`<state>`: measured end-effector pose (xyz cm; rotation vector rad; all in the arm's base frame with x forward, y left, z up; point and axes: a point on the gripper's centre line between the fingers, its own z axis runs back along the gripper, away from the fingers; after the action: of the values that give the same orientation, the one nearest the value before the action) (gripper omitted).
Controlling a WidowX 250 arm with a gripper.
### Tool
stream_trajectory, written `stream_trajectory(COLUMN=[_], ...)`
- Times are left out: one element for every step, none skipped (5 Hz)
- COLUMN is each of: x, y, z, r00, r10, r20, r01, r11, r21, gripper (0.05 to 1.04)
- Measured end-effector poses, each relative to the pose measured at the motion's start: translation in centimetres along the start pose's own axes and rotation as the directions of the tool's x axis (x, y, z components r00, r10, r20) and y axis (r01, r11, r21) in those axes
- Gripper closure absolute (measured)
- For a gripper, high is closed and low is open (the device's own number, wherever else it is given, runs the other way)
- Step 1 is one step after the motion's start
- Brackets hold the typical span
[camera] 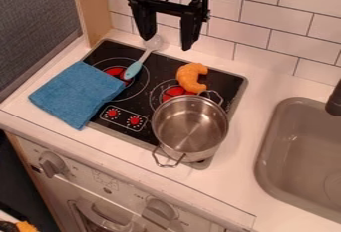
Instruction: Move the silver pot on the blue cloth
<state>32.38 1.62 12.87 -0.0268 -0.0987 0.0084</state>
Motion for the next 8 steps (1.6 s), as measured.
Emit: stream_trajectory(x=[-0.2,1.0,2.2,2.0,-0.8,-2.7,-4.2,-4.4], y=[0.0,0.0,0.3,-0.5,-0.2,-0.1,0.5,0.3], z=[-1.0,-2.6,-4.0,-4.9,-7.0,-6.7,-7.2,-8.1], r00=[0.999,0.997,0.997,0.989,0.974,0.972,0.973,0.974], r10=[0.002,0.017,-0.003,-0.094,-0.127,-0.146,-0.140,-0.141], r20=[-0.032,-0.076,-0.078,-0.113,-0.188,-0.182,-0.184,-0.177], r01=[-0.002,-0.020,0.001,0.095,0.133,0.153,0.146,0.151], r11=[1.000,0.999,1.000,0.995,0.991,0.988,0.989,0.988], r21=[-0.005,-0.043,-0.022,0.005,0.021,0.027,0.019,0.043], gripper=[0.082,0.082,0.082,0.082,0.082,0.082,0.082,0.082])
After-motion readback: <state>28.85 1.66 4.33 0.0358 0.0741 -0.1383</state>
